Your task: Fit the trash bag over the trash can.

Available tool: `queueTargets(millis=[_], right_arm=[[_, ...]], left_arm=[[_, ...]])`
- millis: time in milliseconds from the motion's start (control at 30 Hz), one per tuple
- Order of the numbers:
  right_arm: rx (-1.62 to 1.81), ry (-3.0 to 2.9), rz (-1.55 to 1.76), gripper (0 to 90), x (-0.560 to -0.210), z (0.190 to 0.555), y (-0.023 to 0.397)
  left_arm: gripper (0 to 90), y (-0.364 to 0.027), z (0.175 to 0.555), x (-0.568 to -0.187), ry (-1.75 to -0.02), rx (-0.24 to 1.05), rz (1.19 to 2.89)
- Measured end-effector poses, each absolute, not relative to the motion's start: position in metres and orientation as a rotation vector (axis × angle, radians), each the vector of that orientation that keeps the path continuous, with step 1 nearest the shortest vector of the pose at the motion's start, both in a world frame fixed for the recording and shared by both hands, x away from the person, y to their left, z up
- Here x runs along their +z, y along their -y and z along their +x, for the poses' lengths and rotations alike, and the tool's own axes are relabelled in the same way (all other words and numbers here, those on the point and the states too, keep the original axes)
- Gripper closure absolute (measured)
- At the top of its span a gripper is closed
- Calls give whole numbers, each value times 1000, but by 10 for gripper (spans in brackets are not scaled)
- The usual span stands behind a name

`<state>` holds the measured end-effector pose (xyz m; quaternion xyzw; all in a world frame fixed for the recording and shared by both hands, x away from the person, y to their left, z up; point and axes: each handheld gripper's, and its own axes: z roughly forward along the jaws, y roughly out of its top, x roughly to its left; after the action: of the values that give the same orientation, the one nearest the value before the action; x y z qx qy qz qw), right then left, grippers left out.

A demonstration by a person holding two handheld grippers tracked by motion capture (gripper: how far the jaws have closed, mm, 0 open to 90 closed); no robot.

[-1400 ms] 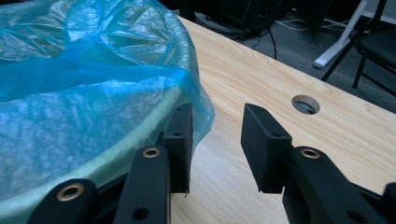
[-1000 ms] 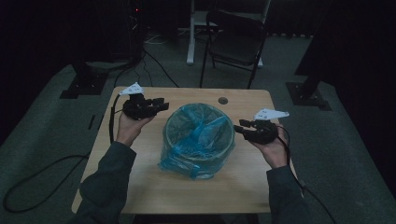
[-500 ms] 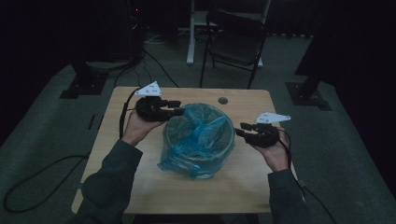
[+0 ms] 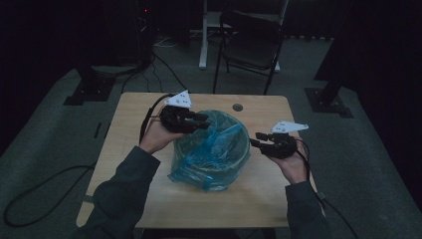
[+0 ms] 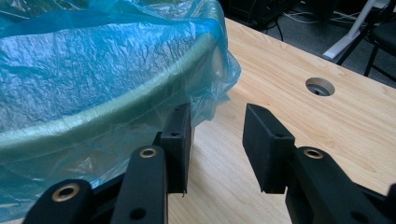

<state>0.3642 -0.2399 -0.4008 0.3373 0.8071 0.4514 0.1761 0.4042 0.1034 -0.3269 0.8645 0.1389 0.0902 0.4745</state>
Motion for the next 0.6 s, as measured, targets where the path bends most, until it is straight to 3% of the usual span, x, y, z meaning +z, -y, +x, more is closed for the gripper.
queueTargets(millis=[600], right_arm=[[1280, -2290, 954, 617, -402, 363, 239]], left_arm=[[733, -56, 410, -341, -242, 225, 2399]])
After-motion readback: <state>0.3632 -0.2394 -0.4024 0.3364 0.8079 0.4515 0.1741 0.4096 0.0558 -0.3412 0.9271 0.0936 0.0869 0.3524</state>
